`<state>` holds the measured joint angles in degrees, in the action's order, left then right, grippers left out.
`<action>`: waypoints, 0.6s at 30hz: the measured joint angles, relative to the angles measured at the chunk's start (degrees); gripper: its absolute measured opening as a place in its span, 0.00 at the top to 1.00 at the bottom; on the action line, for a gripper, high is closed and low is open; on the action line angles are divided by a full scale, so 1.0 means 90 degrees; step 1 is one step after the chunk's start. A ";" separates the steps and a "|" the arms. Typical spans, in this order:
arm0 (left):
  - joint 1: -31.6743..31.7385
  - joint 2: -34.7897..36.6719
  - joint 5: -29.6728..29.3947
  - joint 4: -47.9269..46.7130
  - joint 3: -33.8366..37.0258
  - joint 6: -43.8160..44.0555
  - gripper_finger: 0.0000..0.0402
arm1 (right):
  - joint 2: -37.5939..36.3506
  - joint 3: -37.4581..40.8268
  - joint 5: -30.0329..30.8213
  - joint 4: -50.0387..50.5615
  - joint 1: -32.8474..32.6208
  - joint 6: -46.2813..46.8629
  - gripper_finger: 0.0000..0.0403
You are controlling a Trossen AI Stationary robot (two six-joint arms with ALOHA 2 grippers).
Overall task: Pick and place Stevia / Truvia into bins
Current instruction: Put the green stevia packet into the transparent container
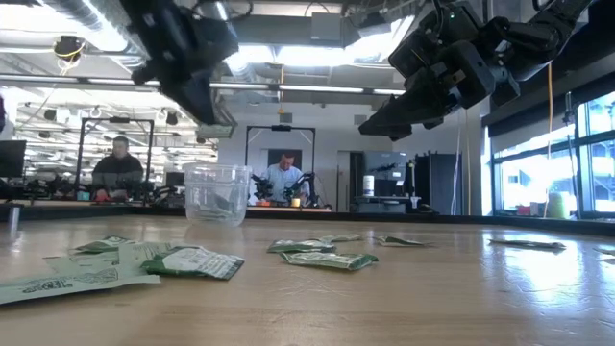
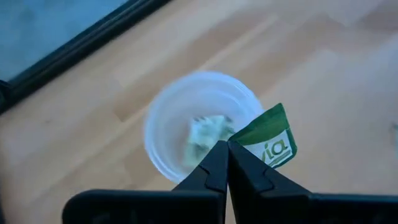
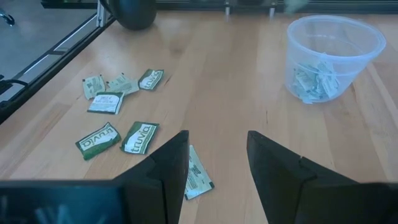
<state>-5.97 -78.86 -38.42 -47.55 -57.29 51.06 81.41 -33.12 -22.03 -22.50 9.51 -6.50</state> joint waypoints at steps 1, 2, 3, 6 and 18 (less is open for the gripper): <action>0.0158 -0.0069 0.0041 0.0023 -0.0001 -0.0147 0.99 | 0.0000 0.0000 -0.0002 0.0000 -0.0001 0.0000 0.59; 0.0314 -0.0145 0.0126 0.0022 -0.0001 -0.0294 0.99 | 0.0000 0.0000 -0.0002 0.0000 0.0000 -0.0001 0.59; 0.0457 -0.0218 0.0208 0.0030 -0.0001 -0.0432 0.99 | 0.0000 0.0000 -0.0001 0.0000 -0.0001 0.0000 0.59; 0.0834 -0.0460 0.0569 0.0068 -0.0001 -0.0724 1.00 | 0.0000 0.0002 0.0001 -0.0002 -0.0001 0.0005 0.59; 0.1276 -0.0987 0.0828 0.0462 -0.0004 -0.1485 0.98 | 0.0000 0.0002 -0.0001 0.0007 -0.0001 0.0012 0.59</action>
<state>5.52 -87.74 -30.97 -43.40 -57.32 37.70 81.41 -33.10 -22.04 -22.44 9.50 -6.39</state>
